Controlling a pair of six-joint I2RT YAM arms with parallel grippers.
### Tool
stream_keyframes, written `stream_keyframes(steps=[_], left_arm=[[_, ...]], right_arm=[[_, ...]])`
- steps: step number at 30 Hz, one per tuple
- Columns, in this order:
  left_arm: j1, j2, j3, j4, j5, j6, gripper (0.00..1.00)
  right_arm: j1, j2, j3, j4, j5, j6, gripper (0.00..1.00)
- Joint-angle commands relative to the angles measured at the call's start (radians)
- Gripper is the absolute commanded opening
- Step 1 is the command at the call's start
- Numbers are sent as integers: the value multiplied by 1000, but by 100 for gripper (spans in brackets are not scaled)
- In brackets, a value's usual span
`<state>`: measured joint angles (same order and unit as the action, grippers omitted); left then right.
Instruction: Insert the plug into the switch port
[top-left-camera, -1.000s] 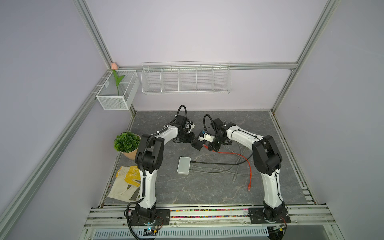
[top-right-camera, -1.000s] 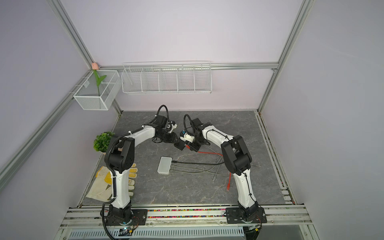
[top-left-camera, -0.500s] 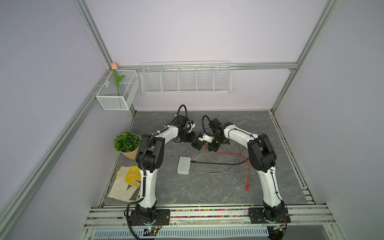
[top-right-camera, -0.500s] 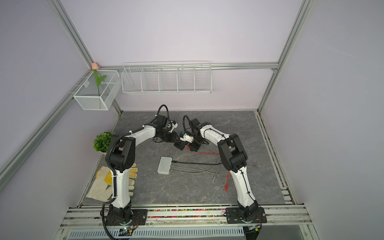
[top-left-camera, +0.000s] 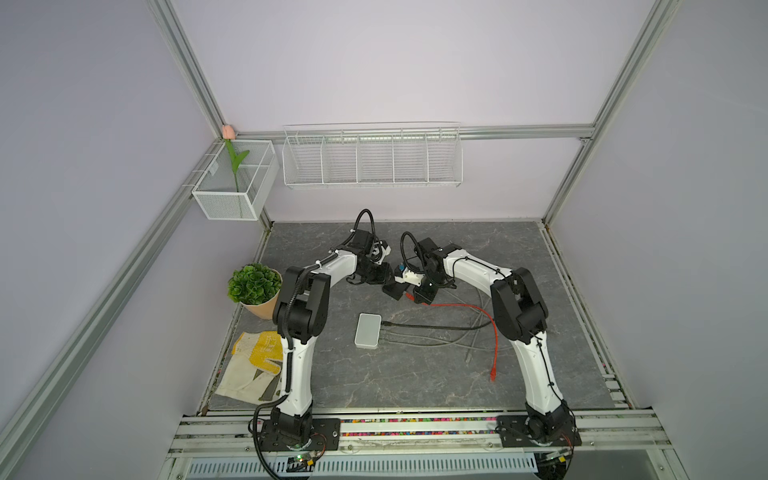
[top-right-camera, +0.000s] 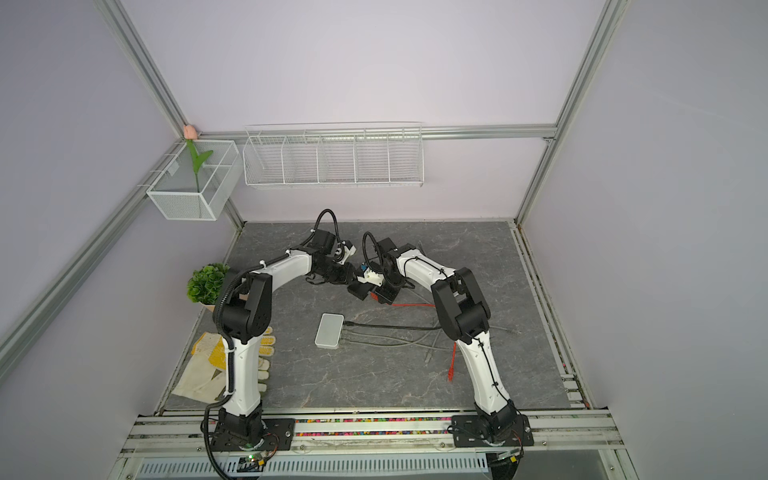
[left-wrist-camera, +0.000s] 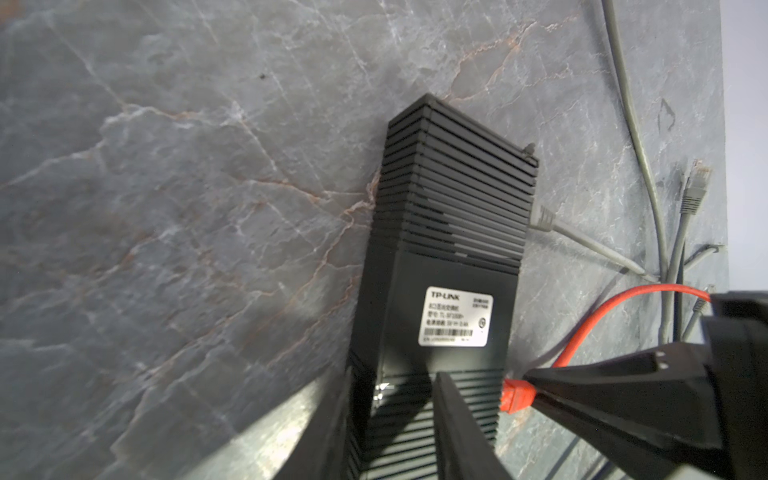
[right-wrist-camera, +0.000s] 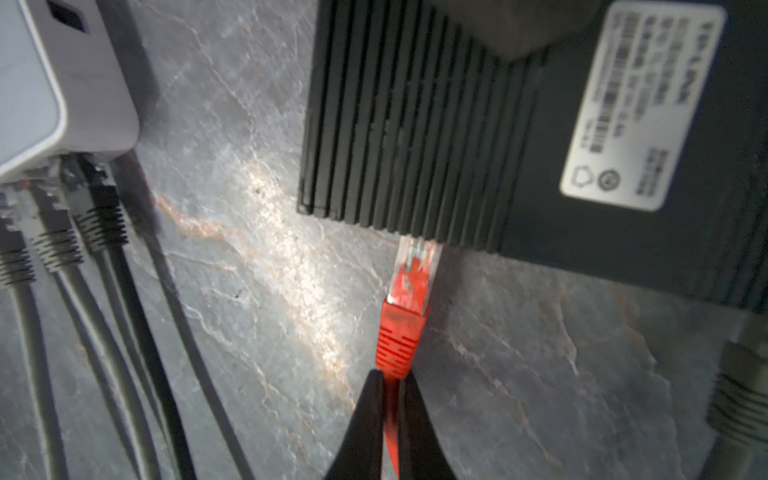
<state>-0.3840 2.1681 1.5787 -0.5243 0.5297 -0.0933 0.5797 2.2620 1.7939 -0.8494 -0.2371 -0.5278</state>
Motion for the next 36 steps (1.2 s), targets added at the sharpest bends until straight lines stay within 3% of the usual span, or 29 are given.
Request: stream_keyframes(steps=[1,19,36], left_arm=[[2,34,24,-4,21,12,33],[-9,42,5,-26,7,41,30],[-32,52,-6,-24,-11,46,30]], right_arm=[[11,16,9,-14,-8,-6,10],[5,20,70,-13,37,5,9],[-3,14,61,45,-55,72,10]])
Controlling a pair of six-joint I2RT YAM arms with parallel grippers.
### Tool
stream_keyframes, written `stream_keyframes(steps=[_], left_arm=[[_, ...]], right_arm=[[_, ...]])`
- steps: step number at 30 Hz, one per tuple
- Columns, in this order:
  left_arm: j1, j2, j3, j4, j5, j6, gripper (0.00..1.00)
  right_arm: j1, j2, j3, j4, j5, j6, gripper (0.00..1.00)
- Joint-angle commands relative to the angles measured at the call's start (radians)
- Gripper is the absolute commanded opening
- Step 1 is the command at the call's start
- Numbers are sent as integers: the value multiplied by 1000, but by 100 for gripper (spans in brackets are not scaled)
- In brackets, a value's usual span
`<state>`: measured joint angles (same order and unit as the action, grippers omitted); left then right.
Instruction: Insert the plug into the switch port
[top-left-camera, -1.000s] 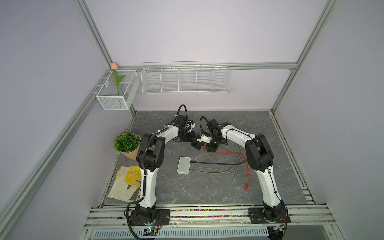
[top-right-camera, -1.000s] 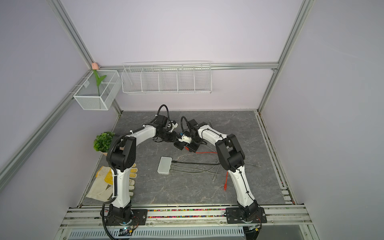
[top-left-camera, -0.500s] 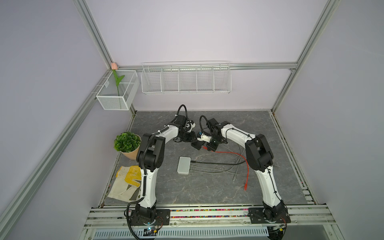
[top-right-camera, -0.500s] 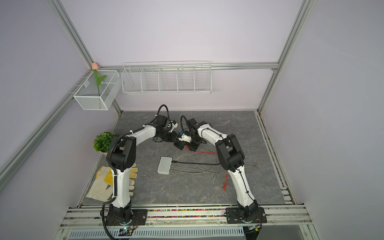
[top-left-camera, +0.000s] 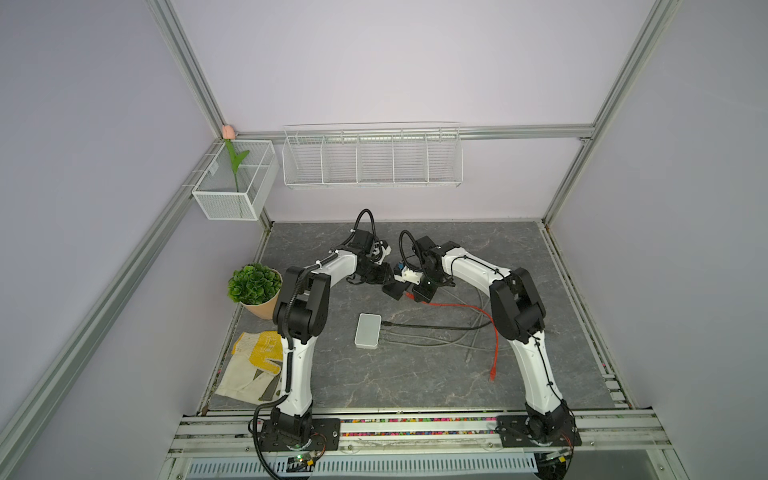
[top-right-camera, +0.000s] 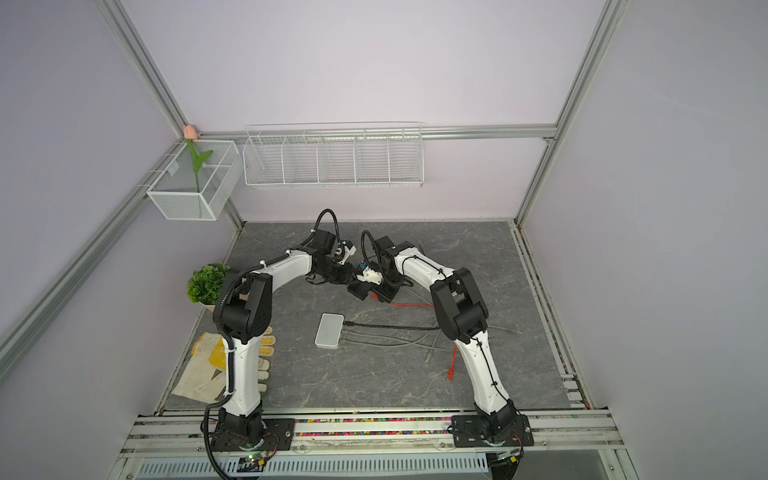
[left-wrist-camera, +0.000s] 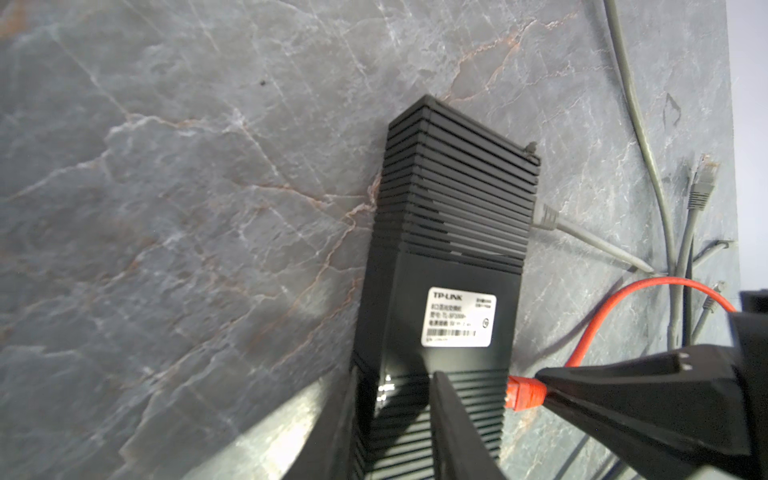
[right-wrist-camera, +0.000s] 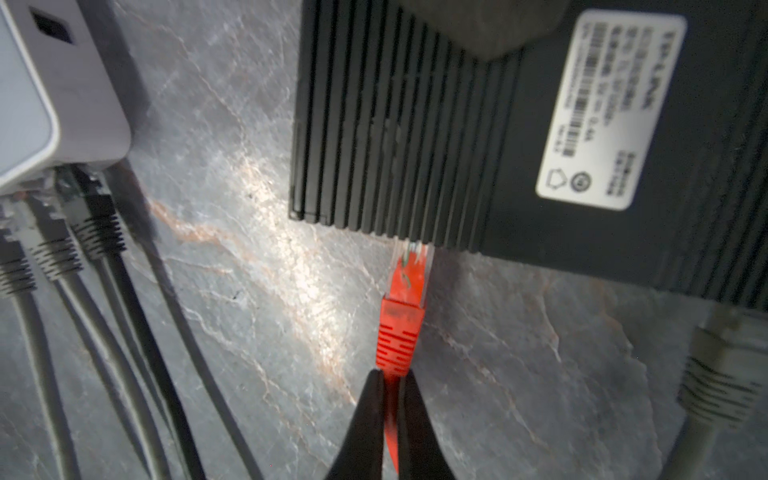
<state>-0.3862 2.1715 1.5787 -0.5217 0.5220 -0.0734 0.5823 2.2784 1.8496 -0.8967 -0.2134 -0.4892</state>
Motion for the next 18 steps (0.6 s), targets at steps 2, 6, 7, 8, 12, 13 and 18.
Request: stream_keyframes(steps=[2,6,7,8,12,13,18], left_arm=[[-32,50,-9,-25,-2,26,30],[-37,54,-14,-23,1,28,30],[-37,54,-14,-23,1,29,30],[-37,56,-13,-22,2,29,30],[-42,64,-13,-22,7,31,29],[-43,66,-13,-22,8,30,29],[-45,68,-18,-22,13,36,29]], right_arm=[[-13,-5,-3,110,-101,50,10],[-12,4,-5,122,-119,62,10],[-13,6,-3,126,-122,65,10],[-12,8,-5,133,-123,73,10],[-8,13,-7,153,-122,84,10],[-9,17,-2,153,-122,87,10],[-13,25,-3,173,-123,107,10]])
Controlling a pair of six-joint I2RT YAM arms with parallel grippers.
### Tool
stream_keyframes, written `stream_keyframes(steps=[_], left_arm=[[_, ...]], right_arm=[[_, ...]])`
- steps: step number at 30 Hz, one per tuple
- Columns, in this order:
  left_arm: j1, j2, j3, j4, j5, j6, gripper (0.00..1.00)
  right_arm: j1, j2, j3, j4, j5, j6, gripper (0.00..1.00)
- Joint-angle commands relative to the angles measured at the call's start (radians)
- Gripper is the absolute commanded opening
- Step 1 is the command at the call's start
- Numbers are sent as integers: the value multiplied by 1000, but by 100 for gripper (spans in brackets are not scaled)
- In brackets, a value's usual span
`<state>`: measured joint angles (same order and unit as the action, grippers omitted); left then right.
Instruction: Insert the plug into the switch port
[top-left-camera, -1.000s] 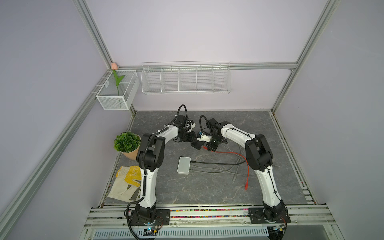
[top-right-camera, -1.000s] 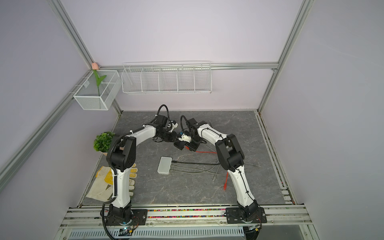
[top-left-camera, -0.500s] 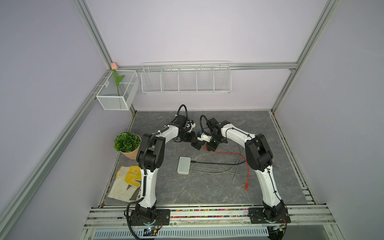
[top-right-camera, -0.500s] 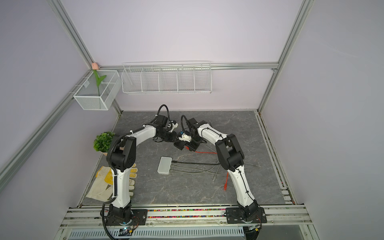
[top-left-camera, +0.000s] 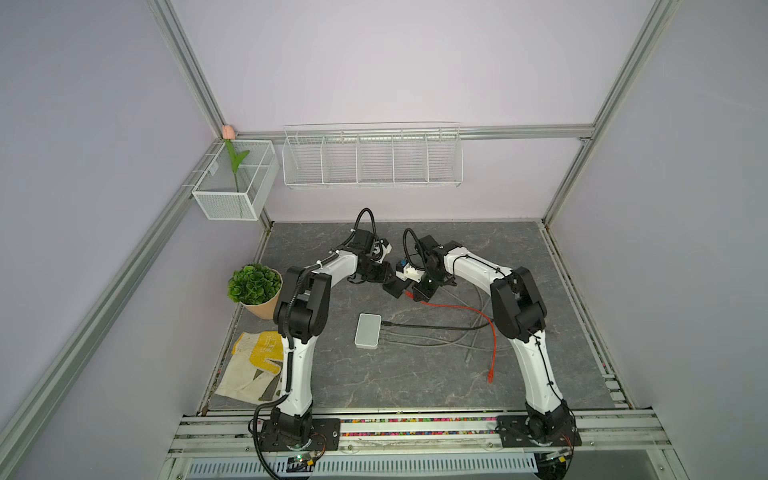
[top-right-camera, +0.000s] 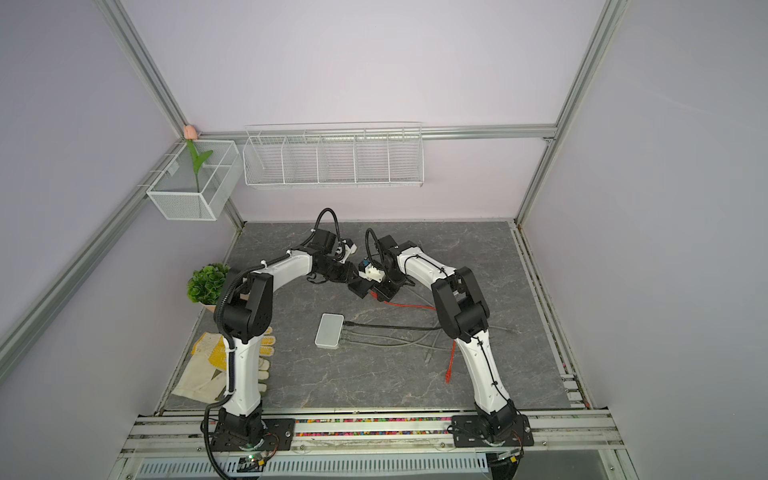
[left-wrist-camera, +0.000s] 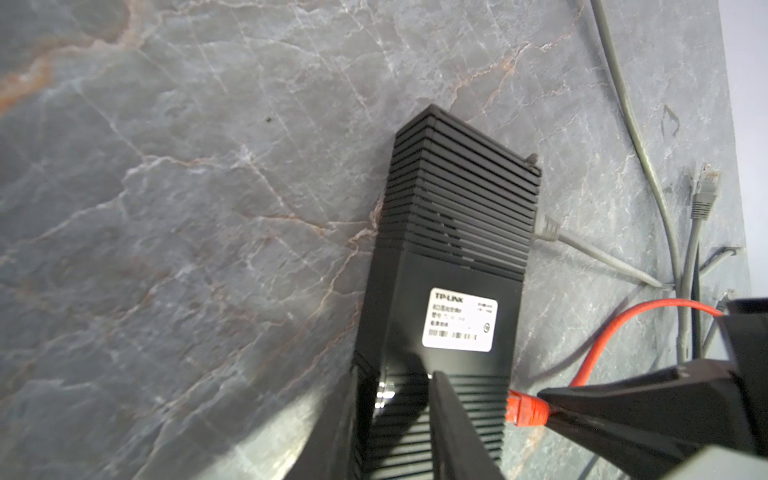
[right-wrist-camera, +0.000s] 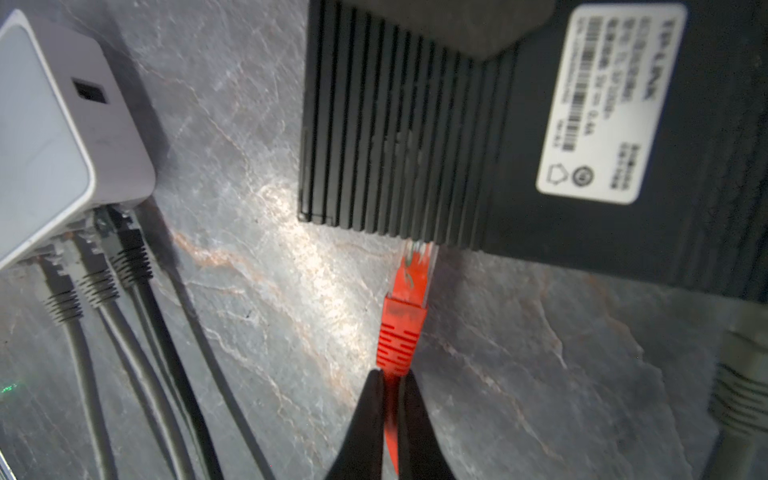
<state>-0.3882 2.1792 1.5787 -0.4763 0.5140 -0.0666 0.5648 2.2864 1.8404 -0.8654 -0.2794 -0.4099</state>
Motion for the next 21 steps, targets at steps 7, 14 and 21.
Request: stream_keyframes(steps=[7,14,21], left_arm=[[-44,65,-26,-68,26,37,29],[-43,63,-32,-67,26,40,29],[-46,60,-48,-59,27,41,28]], right_arm=[[-8,9,-14,202,-82,84,10],[-16,-33,-58,262,-160,109,10],[-26,-53,-85,308,-197,135,10]])
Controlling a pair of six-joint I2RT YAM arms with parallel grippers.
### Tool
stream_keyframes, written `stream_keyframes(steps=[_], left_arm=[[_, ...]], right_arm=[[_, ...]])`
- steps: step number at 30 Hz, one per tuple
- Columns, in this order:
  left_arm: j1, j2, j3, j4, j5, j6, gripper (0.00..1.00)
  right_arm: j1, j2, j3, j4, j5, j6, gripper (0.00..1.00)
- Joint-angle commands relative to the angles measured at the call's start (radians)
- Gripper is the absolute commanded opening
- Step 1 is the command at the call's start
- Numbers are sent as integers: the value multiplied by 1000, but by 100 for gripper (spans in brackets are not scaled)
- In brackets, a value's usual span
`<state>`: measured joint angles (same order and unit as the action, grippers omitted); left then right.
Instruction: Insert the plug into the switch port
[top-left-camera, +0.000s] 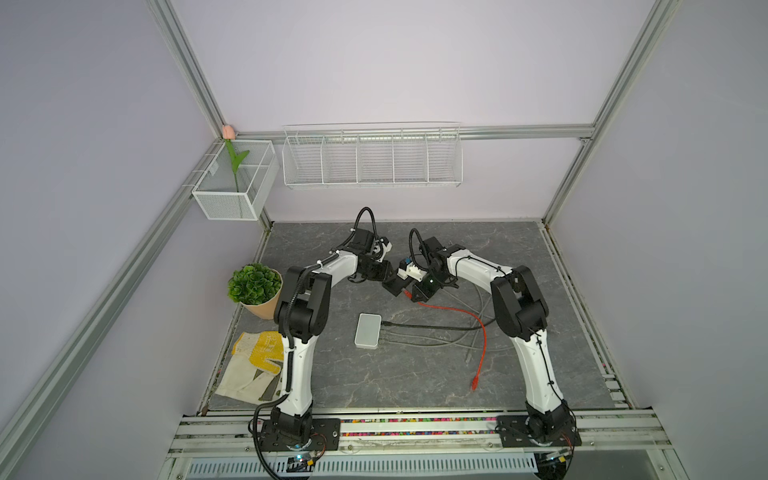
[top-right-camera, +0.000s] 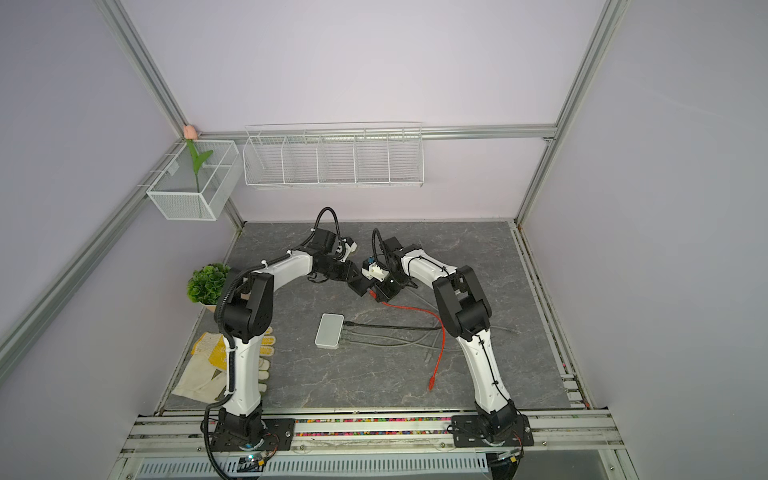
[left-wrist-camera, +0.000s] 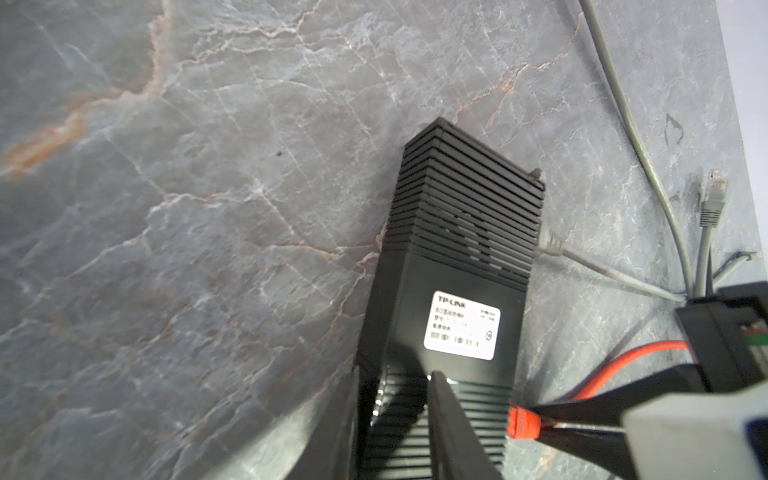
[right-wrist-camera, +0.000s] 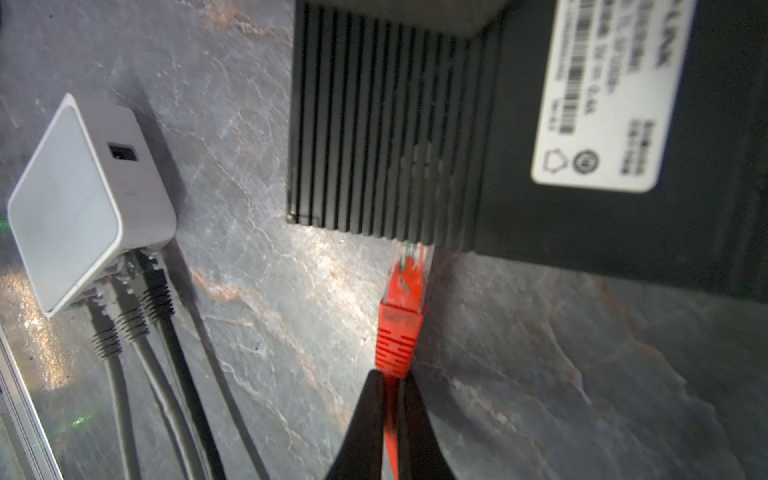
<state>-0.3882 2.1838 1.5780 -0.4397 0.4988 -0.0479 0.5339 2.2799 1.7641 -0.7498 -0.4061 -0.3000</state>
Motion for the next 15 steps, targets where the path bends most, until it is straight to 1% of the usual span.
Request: stream_keyframes(steps=[1,6,11,15], left_arm=[[-46,55,-49,-94,43,24,28],[-47,53,-63,-90,48,23,28],[-50,44,-65,-94,38,28,28],[-29,9,-71,-85,11,14,28]], right_arm=[[2,-50,-11,199,-72,28,10],[-7,-61,-10,215,-78,32,10],[-8,-57,10,188,-65,19,9],[-9,-119,-70,207,-66,10,9]])
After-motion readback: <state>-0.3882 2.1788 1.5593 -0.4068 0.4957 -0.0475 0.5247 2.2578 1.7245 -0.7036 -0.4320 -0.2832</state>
